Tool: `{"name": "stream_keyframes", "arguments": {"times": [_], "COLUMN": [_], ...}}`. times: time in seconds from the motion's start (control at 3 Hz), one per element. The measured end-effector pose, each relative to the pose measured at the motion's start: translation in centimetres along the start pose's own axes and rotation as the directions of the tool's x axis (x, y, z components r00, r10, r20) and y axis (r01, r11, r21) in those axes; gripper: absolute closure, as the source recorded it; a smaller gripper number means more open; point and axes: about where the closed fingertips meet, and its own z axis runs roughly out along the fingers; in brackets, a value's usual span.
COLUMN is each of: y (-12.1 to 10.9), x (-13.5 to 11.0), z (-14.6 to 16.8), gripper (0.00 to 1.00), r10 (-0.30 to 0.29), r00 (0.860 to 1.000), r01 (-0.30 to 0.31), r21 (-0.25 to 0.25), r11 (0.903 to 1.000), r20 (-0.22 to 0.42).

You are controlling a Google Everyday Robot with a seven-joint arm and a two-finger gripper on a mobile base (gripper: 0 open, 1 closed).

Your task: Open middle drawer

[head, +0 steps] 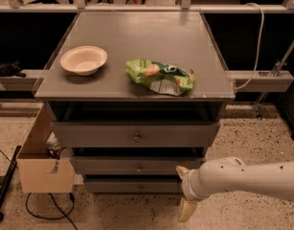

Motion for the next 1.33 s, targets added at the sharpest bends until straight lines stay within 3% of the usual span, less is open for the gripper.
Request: {"name": "stream_keyframes", "arguments": {"times": [0.33,0.67,1.0,1.33], "y": [0.1,-1.8,-5.3,-8.3], "x": [0.4,0.6,0.7,1.1], "z": [0.4,0.2,0.1,1.3], "gripper": [0.0,0.0,0.0,0.0], "r10": [-0.003,-0.011,-0.022,-0.025], "r00": [1.0,1.0,1.0,0.999], "r01": [0.003,0.012,0.024,0.029], "r21": [0.007,0.052,0.098,0.104], "r11": [1.0,0.9986,0.9949,0.9941], "r20": [-0.007,-0.013,-0.017,-0.037]}}
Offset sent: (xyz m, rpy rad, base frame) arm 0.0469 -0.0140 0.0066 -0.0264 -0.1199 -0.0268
